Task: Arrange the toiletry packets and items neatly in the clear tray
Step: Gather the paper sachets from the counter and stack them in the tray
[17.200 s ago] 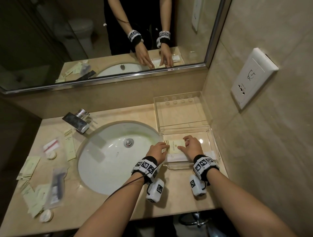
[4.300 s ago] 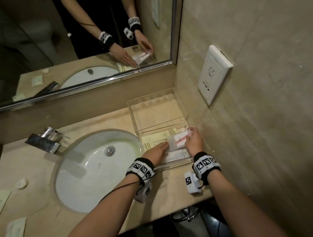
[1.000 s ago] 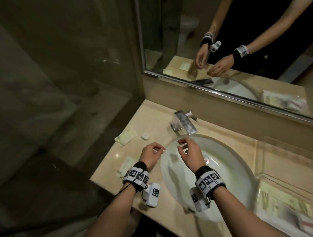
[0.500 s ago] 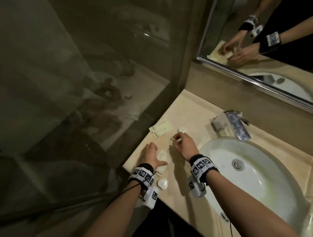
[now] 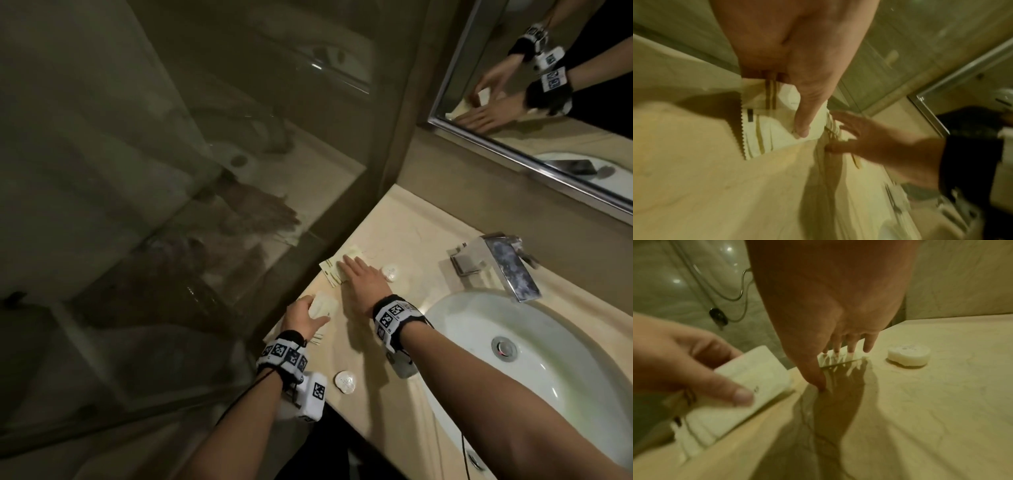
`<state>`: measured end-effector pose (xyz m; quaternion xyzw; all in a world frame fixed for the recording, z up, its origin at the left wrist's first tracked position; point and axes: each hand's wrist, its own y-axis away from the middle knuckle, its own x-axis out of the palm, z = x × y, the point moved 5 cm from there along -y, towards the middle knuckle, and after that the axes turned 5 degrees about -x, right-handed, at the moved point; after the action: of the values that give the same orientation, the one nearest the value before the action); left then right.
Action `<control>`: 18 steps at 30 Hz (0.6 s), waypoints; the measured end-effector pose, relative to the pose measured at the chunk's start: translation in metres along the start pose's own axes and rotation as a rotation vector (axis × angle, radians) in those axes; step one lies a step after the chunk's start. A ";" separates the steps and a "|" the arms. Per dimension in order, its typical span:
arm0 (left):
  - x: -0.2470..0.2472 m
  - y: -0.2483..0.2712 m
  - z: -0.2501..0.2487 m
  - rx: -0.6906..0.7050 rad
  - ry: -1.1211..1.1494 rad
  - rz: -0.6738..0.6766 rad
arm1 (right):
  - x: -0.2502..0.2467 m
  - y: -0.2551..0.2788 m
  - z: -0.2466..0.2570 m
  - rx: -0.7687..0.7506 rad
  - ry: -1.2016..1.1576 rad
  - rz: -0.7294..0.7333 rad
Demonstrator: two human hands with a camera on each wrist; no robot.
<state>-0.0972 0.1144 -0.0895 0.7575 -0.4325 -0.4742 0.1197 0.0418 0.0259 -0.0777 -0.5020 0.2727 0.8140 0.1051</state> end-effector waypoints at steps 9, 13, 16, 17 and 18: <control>-0.015 0.000 0.006 -0.075 0.345 -0.020 | 0.007 0.017 0.008 -0.002 0.188 -0.133; -0.017 0.008 0.005 -0.076 0.423 -0.034 | 0.014 0.036 0.012 -0.020 0.162 -0.172; -0.021 0.018 0.001 -0.067 0.482 -0.051 | 0.008 0.053 0.009 0.007 0.086 -0.223; -0.021 0.021 -0.001 -0.061 0.498 -0.054 | 0.001 0.060 0.005 0.053 -0.031 -0.274; -0.021 0.025 -0.005 -0.051 0.519 -0.049 | -0.007 0.067 0.001 0.102 -0.192 -0.341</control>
<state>-0.1102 0.1149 -0.0595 0.8607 -0.3569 -0.2775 0.2341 0.0149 -0.0287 -0.0487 -0.4550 0.2131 0.8137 0.2923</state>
